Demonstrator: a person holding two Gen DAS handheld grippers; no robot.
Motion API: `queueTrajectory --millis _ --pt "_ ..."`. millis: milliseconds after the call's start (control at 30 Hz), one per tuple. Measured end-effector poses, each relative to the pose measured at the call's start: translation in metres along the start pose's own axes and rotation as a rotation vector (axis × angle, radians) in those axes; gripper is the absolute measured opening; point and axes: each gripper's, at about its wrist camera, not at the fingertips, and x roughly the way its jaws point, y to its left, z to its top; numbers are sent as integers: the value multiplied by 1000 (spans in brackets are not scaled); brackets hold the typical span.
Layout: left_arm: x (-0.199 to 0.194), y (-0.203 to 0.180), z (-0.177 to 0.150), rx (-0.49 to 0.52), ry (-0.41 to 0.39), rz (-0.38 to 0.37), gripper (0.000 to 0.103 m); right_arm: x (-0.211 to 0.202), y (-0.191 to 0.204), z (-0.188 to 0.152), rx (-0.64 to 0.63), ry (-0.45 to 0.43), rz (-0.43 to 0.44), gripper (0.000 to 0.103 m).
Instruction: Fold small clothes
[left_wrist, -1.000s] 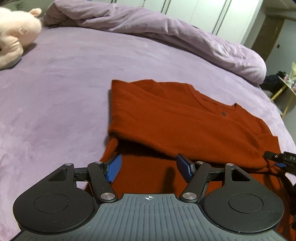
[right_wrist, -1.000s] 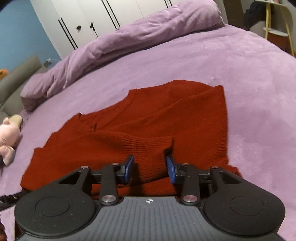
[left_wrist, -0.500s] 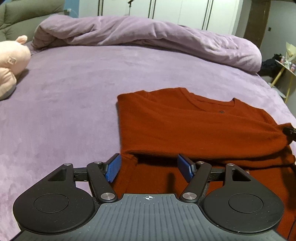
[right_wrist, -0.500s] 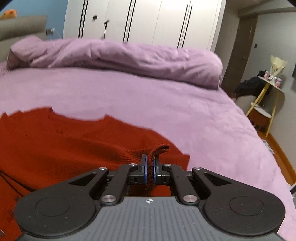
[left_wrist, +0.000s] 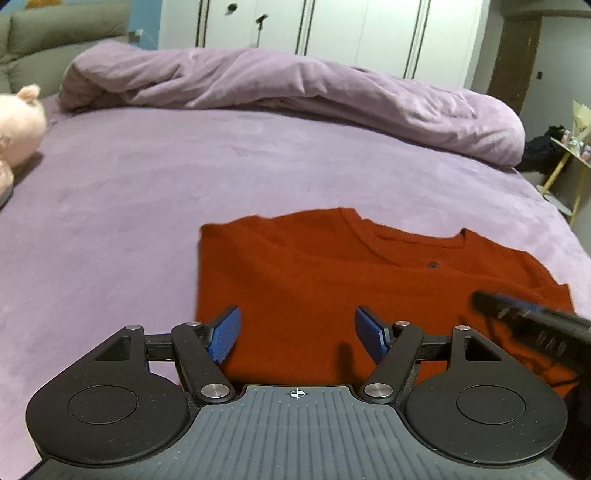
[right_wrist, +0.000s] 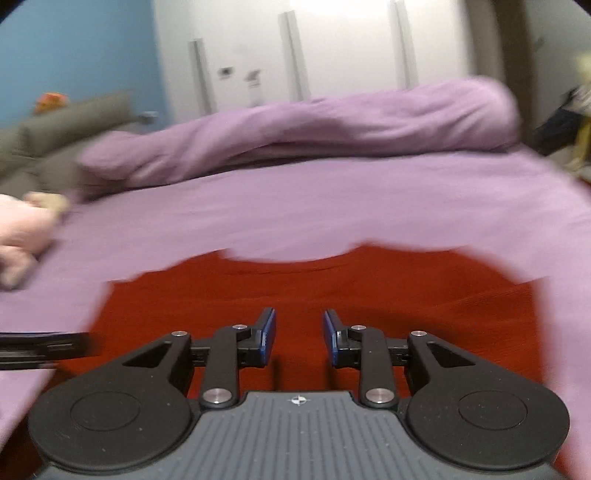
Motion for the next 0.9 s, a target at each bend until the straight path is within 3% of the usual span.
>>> queueTrajectory --millis 67,133,167,233,267,300,400,467,500,633,700,800,900 --pt "14 -6 -3 21 23 16 74 14 5 -6 18 29 46 27" --pt "22 -8 -7 49 38 30 74 26 -6 -9 11 52 11 27" --pt "24 -7 -11 62 30 34 75 25 -16 -9 4 37 -19 27" --pt "23 -6 -19 84 -2 23 77 24 -50 -10 2 39 -169 26" --pt "22 -5 -22 91 -14 20 78 21 -69 -11 24 35 -215 18" --pt "21 -4 -25 94 -24 15 78 15 -92 -12 71 20 -228 0" --pt "17 -2 -28 87 -32 8 79 -4 -133 -10 204 -15 -231 0" --pt "13 -1 -27 80 -31 12 79 -12 -123 -12 163 -8 -306 0" --pt "10 -2 -27 75 -31 13 79 -16 -115 -13 143 3 -310 7" --pt "5 -2 -32 78 -28 4 79 -37 -74 -25 33 -6 -145 29" --pt "5 -4 -35 101 -26 7 80 -29 -61 -39 -97 65 -216 29" --pt "6 -6 -36 129 -21 11 80 -32 -61 -37 -110 55 -240 29" --pt "6 -8 -33 155 9 21 80 -27 -52 -42 -223 62 -318 29"
